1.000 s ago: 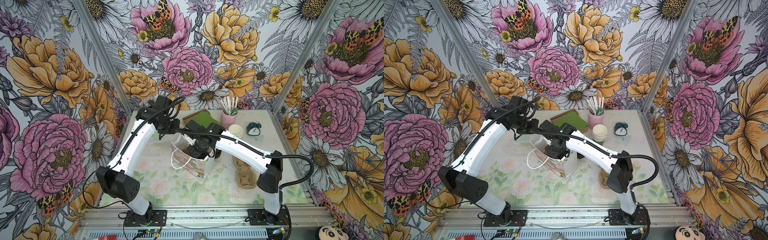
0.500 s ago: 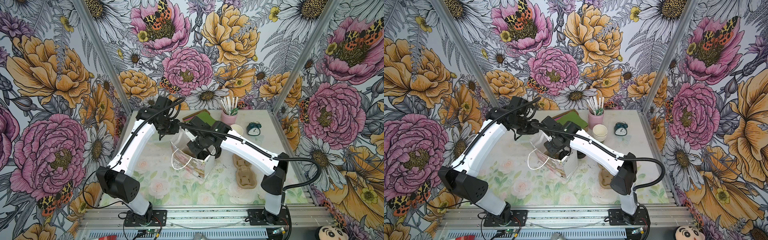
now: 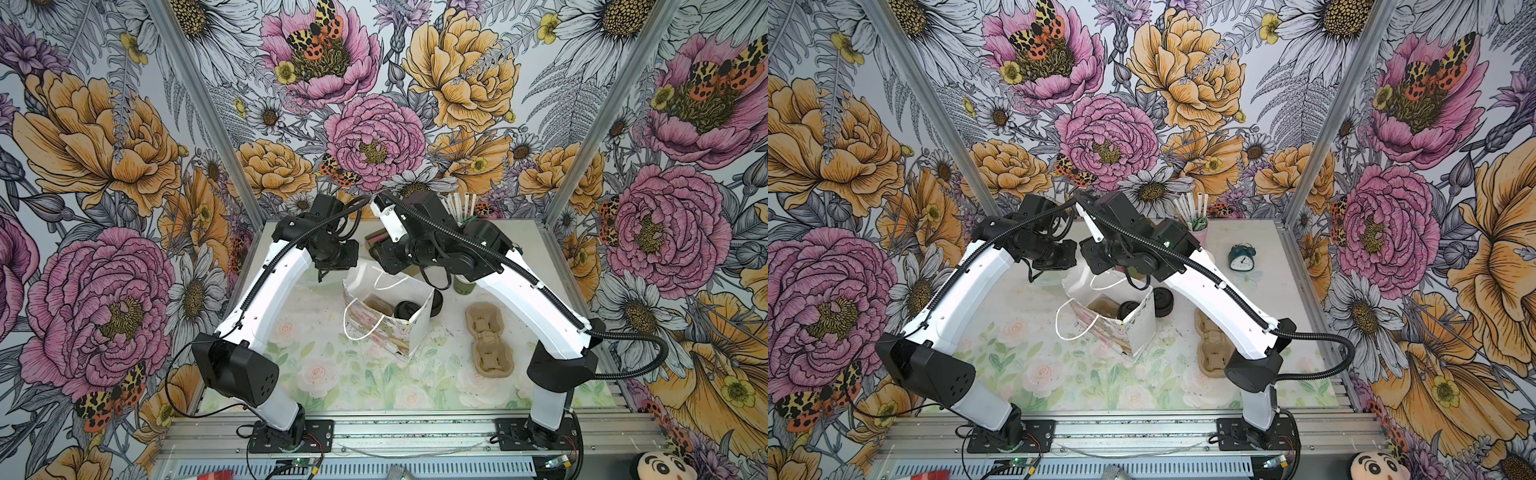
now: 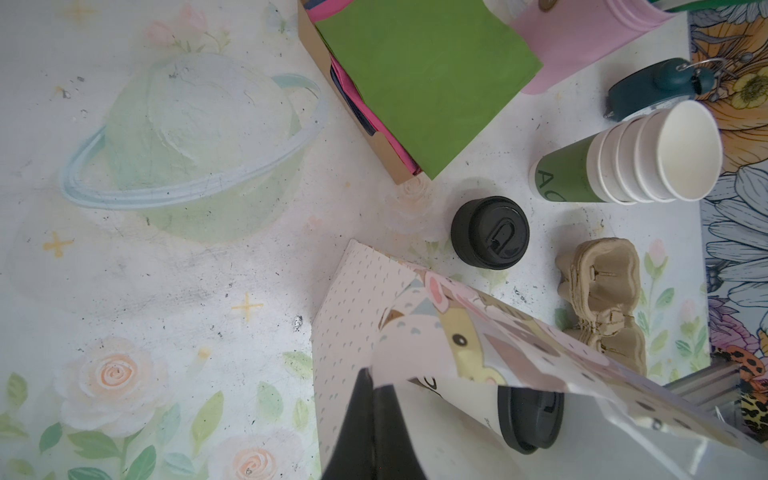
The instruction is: Pack the takeout coffee
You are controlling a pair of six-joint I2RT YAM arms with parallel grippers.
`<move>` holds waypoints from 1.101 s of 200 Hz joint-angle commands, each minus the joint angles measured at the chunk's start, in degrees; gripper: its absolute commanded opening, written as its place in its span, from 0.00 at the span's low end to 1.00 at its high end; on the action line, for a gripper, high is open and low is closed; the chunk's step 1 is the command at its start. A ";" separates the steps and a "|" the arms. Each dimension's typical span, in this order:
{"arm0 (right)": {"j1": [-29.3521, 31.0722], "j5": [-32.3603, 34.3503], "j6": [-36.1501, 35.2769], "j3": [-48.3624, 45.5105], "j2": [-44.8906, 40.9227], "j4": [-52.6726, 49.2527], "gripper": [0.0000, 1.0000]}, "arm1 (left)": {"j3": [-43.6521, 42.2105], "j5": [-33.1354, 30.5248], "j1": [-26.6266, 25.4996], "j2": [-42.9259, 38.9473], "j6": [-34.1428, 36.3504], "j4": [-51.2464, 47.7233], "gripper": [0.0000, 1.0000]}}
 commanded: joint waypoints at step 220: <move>-44.82 -5.04 3.69 18.60 23.81 0.58 0.68 | -1.61 -2.72 -1.53 -0.95 -0.92 -0.79 0.00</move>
